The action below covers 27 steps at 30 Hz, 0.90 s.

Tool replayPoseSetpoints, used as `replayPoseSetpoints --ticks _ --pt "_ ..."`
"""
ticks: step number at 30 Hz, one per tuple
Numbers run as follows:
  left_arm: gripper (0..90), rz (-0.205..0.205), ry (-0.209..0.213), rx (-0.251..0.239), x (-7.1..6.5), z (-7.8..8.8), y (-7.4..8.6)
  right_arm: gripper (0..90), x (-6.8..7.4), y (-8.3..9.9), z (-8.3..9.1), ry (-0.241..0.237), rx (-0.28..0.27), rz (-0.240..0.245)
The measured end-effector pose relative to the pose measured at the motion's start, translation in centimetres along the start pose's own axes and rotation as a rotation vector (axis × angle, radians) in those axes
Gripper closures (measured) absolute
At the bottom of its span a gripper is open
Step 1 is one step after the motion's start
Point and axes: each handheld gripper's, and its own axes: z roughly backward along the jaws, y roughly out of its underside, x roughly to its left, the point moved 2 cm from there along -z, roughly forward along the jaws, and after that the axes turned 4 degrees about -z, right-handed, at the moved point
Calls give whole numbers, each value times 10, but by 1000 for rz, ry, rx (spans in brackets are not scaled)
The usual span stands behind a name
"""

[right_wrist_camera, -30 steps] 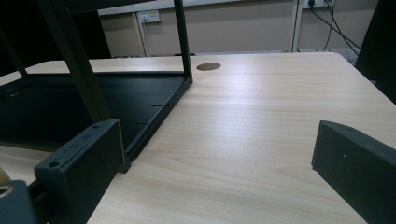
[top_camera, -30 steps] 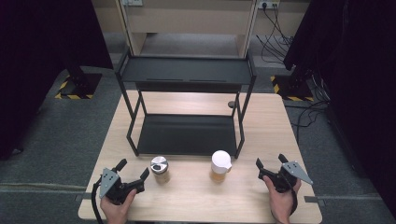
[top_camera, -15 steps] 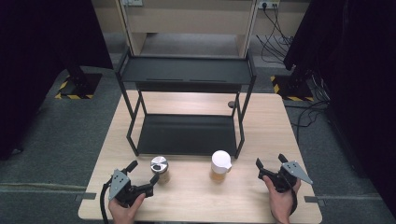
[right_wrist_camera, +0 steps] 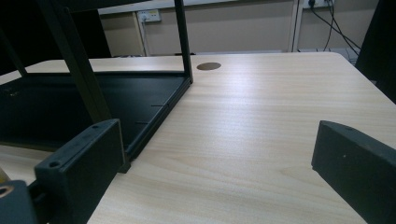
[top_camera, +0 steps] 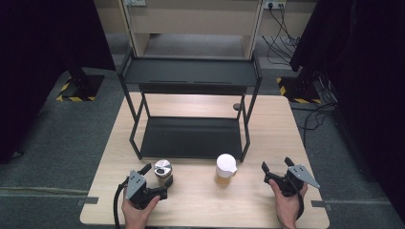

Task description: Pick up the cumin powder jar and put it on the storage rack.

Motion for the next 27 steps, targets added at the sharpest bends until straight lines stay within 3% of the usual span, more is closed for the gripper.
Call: replayPoseSetpoints --ticks 15,27 --pt "63 -23 -3 67 -5 -14 -4 26 0 0 0 0 -2 2" --pt "230 -24 2 83 -4 -17 -5 26 1 0 0 1 -2 3"
